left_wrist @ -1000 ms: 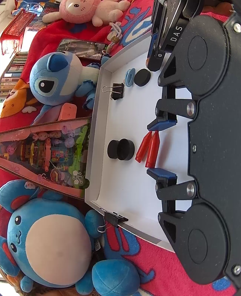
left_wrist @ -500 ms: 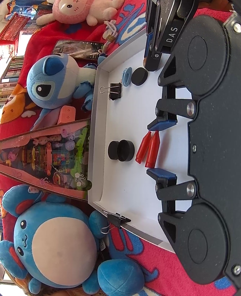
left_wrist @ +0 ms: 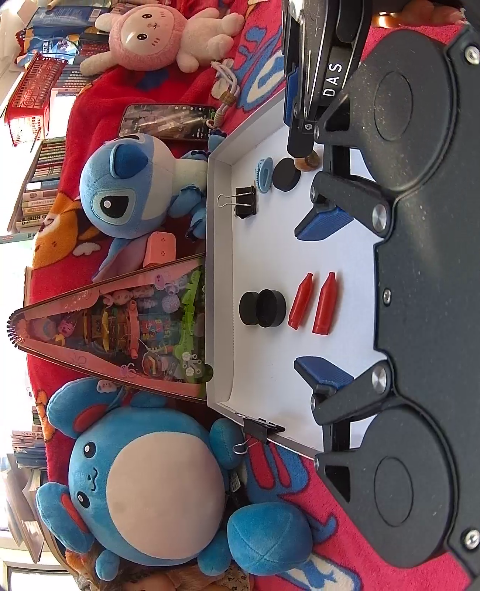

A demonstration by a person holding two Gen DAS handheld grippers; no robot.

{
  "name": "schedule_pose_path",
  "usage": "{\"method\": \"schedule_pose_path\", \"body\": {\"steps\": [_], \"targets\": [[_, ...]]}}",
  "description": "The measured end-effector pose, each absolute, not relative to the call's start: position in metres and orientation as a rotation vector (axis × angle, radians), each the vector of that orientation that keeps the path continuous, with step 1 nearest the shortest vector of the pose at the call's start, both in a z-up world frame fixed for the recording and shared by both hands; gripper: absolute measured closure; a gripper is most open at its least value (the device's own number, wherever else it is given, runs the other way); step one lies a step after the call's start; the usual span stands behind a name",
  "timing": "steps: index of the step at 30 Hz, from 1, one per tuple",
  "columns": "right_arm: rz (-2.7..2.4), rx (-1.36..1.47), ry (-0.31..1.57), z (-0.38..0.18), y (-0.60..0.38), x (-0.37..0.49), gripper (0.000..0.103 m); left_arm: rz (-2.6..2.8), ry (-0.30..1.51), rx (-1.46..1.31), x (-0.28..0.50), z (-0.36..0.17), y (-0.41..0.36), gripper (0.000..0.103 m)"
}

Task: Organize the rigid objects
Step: 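Open the left tool to drop the marker in the box while the right releases the nut, then lift both open tools out of the box and back toward the items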

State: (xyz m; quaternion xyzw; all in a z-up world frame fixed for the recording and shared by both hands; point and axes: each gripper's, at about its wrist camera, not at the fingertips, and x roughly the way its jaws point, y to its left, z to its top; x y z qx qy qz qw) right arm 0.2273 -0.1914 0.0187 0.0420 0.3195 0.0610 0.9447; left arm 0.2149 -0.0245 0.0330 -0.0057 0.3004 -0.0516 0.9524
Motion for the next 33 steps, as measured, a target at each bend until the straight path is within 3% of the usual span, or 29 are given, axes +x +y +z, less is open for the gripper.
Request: {"method": "schedule_pose_path", "body": {"steps": [16, 33], "targets": [[0.159, 0.04, 0.589, 0.038, -0.198, 0.189, 0.027, -0.185, 0.572, 0.013, 0.171, 0.052, -0.018, 0.025], [0.201, -0.011, 0.532, 0.049, -0.2, 0.139, 0.016, -0.259, 0.544, 0.018, 0.121, 0.059, -0.01, 0.023]]}}
